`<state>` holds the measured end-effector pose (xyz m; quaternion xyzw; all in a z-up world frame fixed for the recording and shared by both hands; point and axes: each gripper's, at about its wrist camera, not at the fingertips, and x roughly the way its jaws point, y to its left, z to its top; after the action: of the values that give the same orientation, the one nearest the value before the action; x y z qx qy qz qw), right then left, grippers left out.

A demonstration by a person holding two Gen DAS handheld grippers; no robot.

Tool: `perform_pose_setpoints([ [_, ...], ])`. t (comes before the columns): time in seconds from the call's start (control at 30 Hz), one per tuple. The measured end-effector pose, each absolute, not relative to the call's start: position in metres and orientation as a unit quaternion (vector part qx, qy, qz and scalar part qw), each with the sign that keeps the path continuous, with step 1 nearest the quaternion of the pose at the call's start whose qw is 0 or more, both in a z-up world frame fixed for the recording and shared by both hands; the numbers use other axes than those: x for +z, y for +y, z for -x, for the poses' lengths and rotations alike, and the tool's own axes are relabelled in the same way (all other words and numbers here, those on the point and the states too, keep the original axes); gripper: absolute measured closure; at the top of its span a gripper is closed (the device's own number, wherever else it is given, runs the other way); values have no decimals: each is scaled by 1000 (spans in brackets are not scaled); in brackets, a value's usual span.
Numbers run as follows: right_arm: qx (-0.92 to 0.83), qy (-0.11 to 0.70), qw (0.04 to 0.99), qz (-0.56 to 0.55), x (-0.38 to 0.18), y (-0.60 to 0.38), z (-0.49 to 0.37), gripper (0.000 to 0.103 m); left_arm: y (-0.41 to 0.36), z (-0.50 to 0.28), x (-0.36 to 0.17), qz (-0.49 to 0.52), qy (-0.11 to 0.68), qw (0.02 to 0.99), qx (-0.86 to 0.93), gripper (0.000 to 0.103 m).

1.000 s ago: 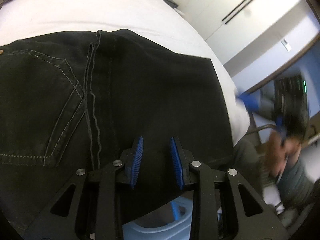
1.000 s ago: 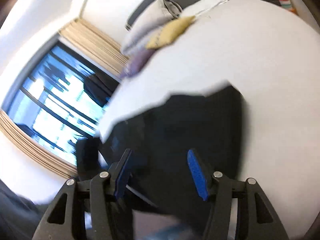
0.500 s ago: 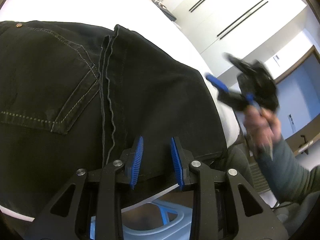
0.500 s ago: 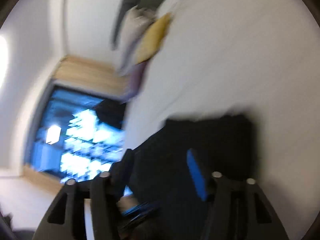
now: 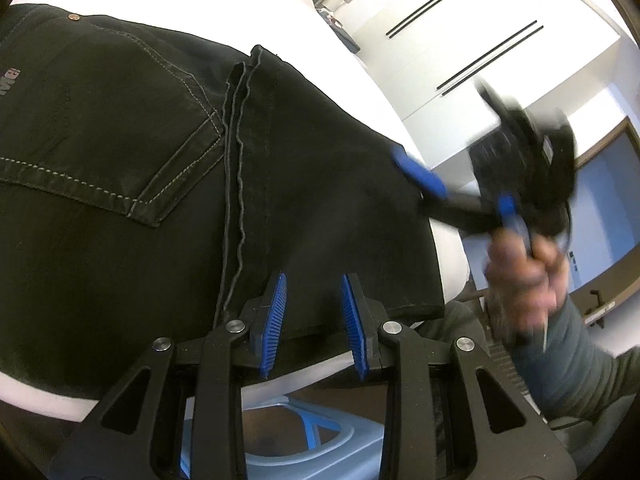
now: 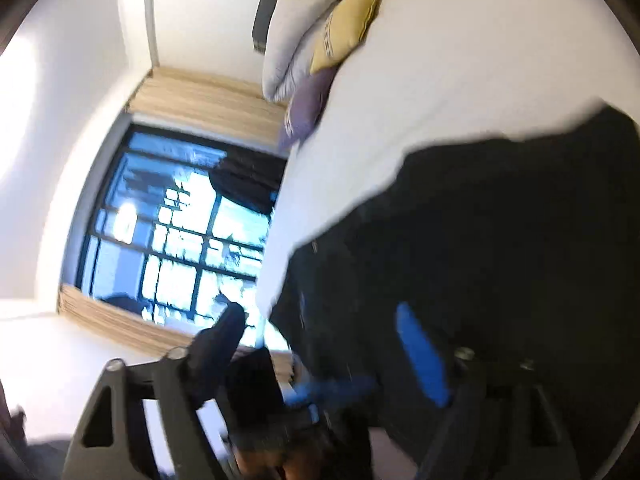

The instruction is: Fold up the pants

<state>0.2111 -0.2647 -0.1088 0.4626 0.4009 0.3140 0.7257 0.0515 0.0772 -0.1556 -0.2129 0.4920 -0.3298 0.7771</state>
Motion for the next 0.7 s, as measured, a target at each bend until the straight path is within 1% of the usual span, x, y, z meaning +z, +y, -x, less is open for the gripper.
perform_pose_setpoints([
  [0.03,312,405,718,-472,-120,-261,-230,17,77,-50,-154,214,492,777,-329,75],
  [0.07,302,420,711,-476,-133,-257,-241,20,78,-49,-153,215,492,778,-327,75],
  [0.1,272,456,703,-474,-153,-255,-254,28,80,-47,-152,215,493,779,-323,75],
  [0.13,245,480,702,-465,-160,-258,-258,50,80,-47,-150,217,494,780,-317,75],
  [0.17,237,486,705,-460,-162,-260,-258,51,86,-45,-146,223,491,781,-315,75],
  [0.2,240,481,703,-466,-158,-263,-256,50,97,-41,-138,229,481,790,-305,75],
  [0.23,238,470,708,-471,-149,-265,-254,41,97,-42,-133,231,473,799,-291,75],
  [0.27,235,460,714,-472,-145,-271,-246,28,108,-39,-128,236,464,807,-279,75],
  [0.3,239,445,720,-475,-139,-271,-240,23,123,-36,-123,247,453,813,-270,75],
  [0.33,251,424,721,-487,-131,-270,-232,21,141,-35,-118,257,445,819,-254,75],
  [0.43,301,395,695,-520,-127,-252,-218,20,196,-29,-108,287,415,842,-190,75],
  [0.47,325,393,686,-519,-126,-240,-215,18,214,-27,-105,302,401,847,-174,71],
  [0.5,335,399,683,-512,-126,-235,-218,16,232,-25,-104,314,390,852,-155,45],
  [0.53,340,412,680,-502,-131,-220,-222,15,249,-23,-104,323,380,857,-130,28],
  [0.57,331,433,678,-492,-141,-213,-227,16,265,-21,-105,328,370,864,-98,13],
  [0.6,311,451,678,-490,-151,-209,-231,20,276,-20,-105,334,365,866,-79,13],
  [0.63,277,468,679,-493,-162,-209,-235,33,285,-21,-108,344,367,862,-71,13],
  [0.7,264,467,677,-504,-163,-212,-233,33,293,-21,-114,354,368,857,-65,13],
])
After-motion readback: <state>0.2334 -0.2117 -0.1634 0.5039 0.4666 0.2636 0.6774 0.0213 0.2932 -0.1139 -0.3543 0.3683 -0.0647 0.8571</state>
